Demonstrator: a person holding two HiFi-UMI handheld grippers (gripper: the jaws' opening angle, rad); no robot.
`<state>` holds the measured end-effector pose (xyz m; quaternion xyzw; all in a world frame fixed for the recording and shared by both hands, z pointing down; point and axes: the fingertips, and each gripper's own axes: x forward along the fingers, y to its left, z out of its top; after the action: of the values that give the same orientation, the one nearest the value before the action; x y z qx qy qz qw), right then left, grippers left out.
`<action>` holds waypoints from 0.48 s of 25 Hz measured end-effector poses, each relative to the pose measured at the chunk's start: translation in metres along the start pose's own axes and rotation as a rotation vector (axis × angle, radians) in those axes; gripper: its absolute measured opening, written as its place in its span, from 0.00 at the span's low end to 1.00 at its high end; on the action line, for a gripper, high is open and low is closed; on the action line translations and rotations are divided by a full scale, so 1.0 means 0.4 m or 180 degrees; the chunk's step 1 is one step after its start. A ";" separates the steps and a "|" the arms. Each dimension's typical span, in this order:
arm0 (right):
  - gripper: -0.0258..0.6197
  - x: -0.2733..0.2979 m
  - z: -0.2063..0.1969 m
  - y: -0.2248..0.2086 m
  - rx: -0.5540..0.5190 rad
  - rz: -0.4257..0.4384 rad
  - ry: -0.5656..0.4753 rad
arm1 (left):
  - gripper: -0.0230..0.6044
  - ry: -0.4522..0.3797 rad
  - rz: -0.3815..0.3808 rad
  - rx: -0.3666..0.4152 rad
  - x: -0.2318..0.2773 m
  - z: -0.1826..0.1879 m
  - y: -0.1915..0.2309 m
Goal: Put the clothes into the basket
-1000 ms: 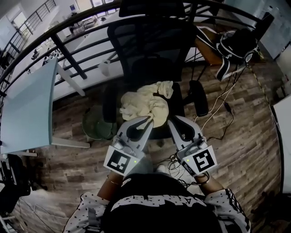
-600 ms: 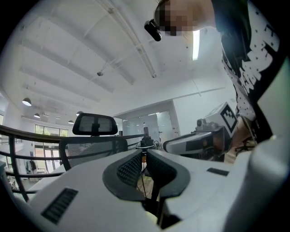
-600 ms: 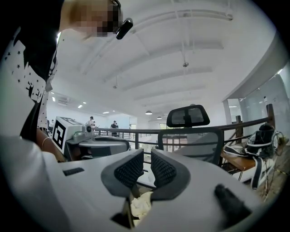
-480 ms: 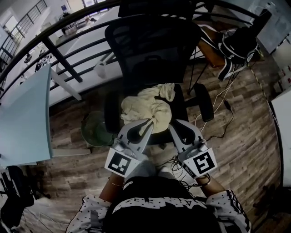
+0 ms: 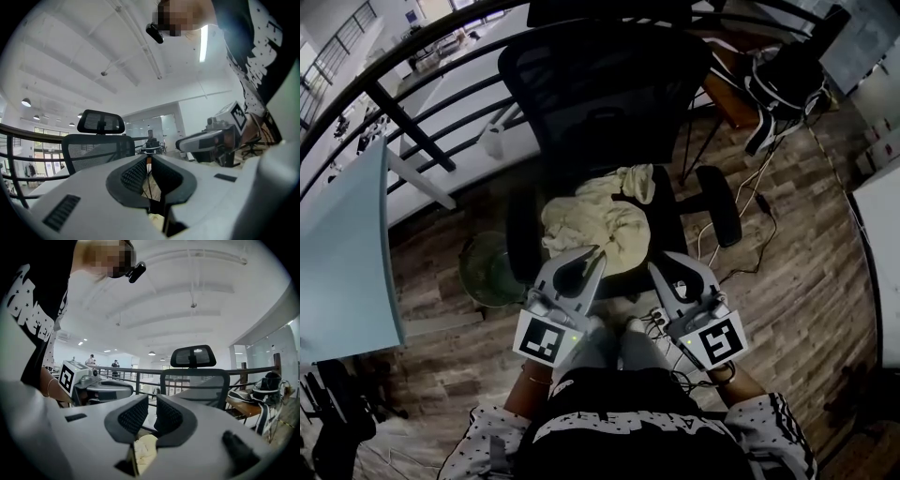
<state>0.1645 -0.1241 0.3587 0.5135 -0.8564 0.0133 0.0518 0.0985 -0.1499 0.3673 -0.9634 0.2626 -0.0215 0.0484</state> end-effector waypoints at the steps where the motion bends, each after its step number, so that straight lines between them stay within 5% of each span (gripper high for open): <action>1: 0.09 0.000 -0.005 -0.008 0.0009 -0.0002 0.0005 | 0.06 0.0043 -0.0037 0.0099 0.006 -0.008 -0.003; 12: 0.18 0.029 -0.109 -0.110 0.0078 0.0051 0.0057 | 0.06 0.0123 0.0177 -0.0257 0.093 -0.122 0.014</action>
<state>0.2011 -0.1516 0.4018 0.5072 -0.8597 0.0288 0.0531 0.1246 -0.1777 0.4157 -0.9563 0.2909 -0.0282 0.0049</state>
